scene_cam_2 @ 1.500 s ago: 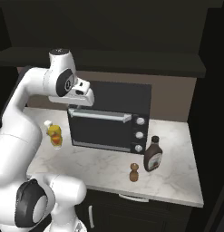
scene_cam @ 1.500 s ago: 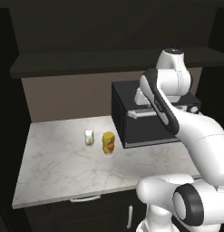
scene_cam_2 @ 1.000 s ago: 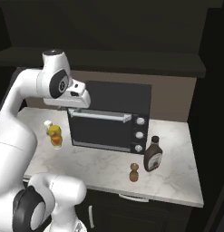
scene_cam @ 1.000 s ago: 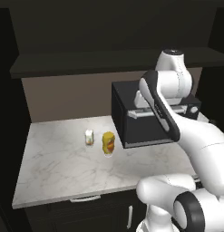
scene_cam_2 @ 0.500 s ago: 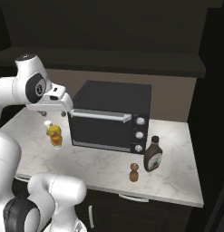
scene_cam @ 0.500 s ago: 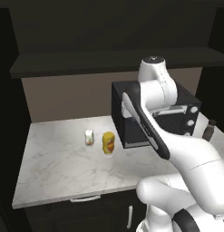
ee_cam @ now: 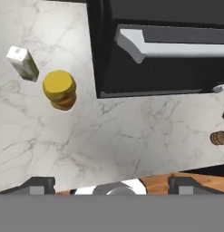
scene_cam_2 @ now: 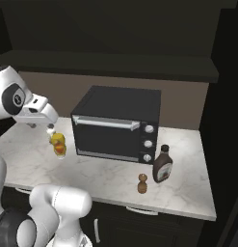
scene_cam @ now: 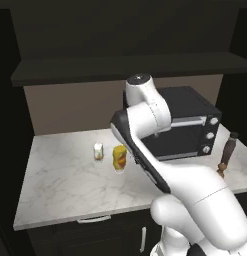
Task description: There are various items on the counter. Only move the condiments/shakers into the cabinet.
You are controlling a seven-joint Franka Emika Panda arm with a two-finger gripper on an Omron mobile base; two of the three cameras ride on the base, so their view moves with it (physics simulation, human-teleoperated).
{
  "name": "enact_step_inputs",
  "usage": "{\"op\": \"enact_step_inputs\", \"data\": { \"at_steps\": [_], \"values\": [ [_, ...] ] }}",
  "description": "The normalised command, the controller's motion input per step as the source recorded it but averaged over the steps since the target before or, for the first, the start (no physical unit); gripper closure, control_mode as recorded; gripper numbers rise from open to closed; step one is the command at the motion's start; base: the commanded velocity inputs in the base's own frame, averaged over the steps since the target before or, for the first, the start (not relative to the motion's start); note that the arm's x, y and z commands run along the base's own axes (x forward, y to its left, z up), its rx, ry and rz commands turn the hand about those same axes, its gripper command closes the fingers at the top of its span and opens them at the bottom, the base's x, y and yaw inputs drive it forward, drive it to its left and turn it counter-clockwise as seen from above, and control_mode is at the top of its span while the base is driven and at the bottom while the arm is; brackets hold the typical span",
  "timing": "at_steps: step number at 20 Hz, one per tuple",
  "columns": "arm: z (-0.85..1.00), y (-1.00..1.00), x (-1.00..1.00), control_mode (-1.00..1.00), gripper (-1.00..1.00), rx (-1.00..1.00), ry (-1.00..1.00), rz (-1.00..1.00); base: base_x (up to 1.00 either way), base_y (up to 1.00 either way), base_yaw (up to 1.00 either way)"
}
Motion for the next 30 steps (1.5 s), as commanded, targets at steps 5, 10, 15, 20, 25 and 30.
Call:
{"op": "enact_step_inputs", "data": {
  "at_steps": [5,10,15,20,25,30],
  "values": [
    [-0.17,0.45,0.00,-1.00,-1.00,-0.05,-0.04,-0.11,0.00,0.00,0.00],
    [-0.37,0.40,0.00,-1.00,-1.00,-0.02,-0.04,-0.08,0.00,0.00,0.00],
    [-0.50,0.19,0.00,-1.00,-1.00,0.00,-0.21,-0.08,0.00,0.00,0.00],
    [-0.36,0.18,0.00,-1.00,-1.00,0.00,-0.24,-0.11,0.00,0.00,0.00],
    [-0.12,0.19,0.05,-1.00,-1.00,-0.01,-0.15,-0.22,0.00,0.00,0.00],
    [-0.10,0.16,0.23,-1.00,-1.00,-0.05,-0.11,-0.29,0.00,0.00,0.00]
  ]
}}
